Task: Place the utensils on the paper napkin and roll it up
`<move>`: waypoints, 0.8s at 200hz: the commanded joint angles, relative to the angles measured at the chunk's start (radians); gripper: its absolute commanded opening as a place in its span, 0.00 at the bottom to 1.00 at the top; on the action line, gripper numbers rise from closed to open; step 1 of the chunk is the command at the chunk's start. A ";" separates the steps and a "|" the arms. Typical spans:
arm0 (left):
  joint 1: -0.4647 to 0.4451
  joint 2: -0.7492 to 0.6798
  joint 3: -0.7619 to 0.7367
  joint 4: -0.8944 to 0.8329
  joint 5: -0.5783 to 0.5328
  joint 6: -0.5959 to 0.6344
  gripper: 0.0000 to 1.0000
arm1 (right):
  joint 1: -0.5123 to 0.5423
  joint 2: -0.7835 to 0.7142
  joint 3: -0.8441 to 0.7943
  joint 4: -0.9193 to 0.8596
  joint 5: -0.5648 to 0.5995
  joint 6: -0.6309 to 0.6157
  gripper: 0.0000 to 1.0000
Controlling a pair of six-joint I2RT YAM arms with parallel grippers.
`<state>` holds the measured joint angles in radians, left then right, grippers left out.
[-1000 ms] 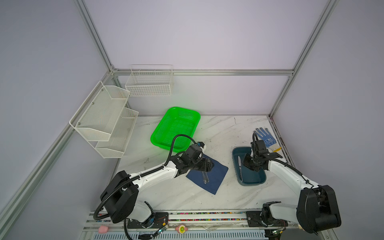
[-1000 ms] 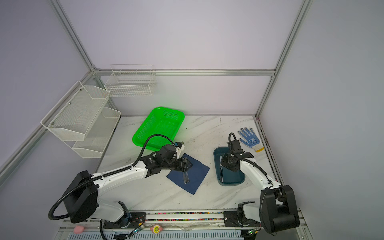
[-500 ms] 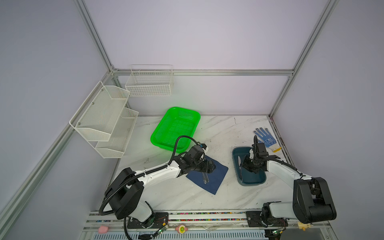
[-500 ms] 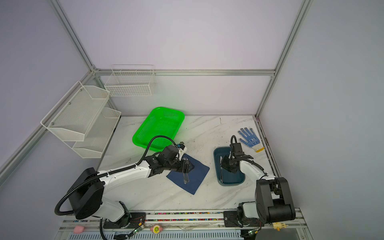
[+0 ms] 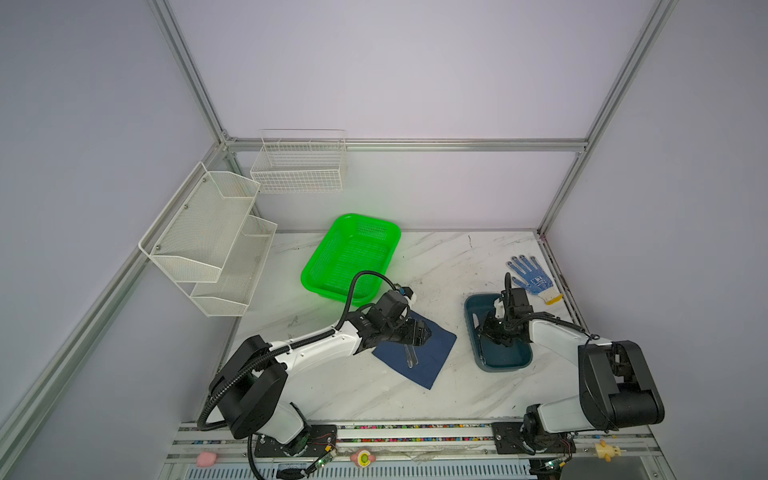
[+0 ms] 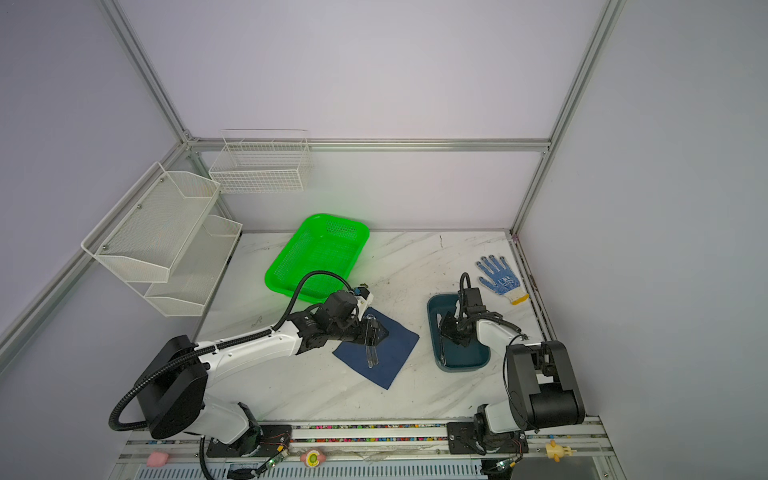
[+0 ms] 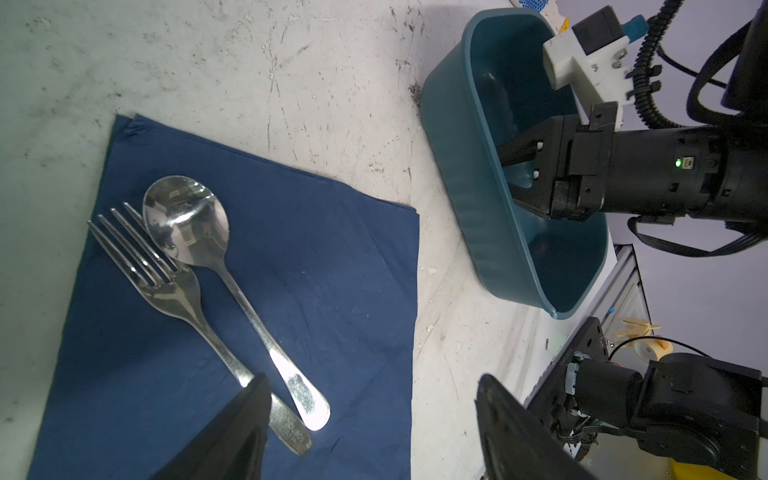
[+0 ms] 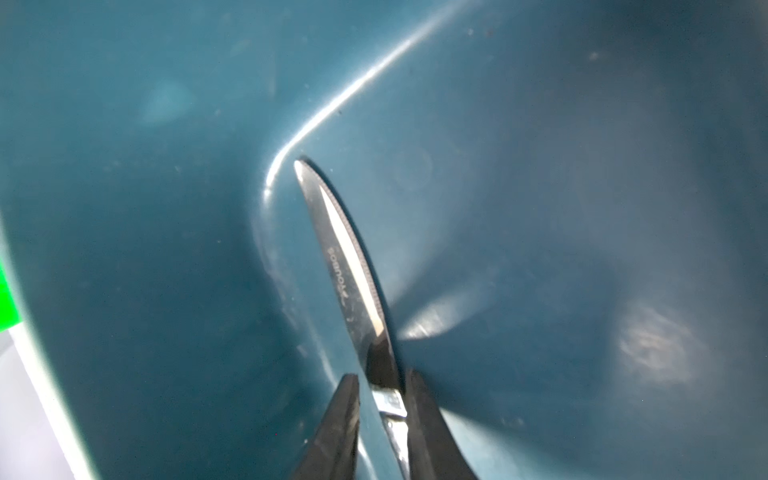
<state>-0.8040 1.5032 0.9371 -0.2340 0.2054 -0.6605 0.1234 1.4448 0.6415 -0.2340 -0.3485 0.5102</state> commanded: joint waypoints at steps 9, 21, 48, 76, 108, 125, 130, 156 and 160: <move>-0.001 -0.035 0.070 0.000 -0.009 0.013 0.77 | -0.002 0.048 -0.009 -0.031 0.014 -0.018 0.25; -0.001 -0.038 0.064 -0.001 -0.013 0.013 0.77 | -0.002 0.054 -0.010 -0.030 0.018 -0.015 0.25; -0.001 -0.042 0.063 -0.005 -0.018 0.013 0.77 | 0.002 0.067 -0.009 -0.043 0.056 0.003 0.24; -0.001 -0.043 0.067 -0.015 -0.021 0.017 0.77 | 0.041 0.078 -0.004 -0.061 0.072 0.017 0.22; -0.001 -0.038 0.074 -0.016 -0.020 0.019 0.77 | 0.120 0.069 0.062 -0.186 0.246 0.047 0.24; -0.001 -0.033 0.077 -0.015 -0.017 0.019 0.77 | 0.123 0.070 0.072 -0.205 0.254 0.037 0.25; -0.001 -0.032 0.077 -0.017 -0.015 0.021 0.77 | 0.123 0.073 0.070 -0.200 0.250 0.036 0.25; -0.001 -0.034 0.079 -0.022 -0.015 0.024 0.77 | 0.134 0.115 0.069 -0.194 0.241 0.035 0.24; -0.001 -0.034 0.078 -0.022 -0.015 0.024 0.77 | 0.138 0.123 0.072 -0.198 0.245 0.035 0.24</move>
<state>-0.8040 1.4971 0.9371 -0.2592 0.1928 -0.6598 0.2481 1.4994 0.7284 -0.3096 -0.1669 0.5377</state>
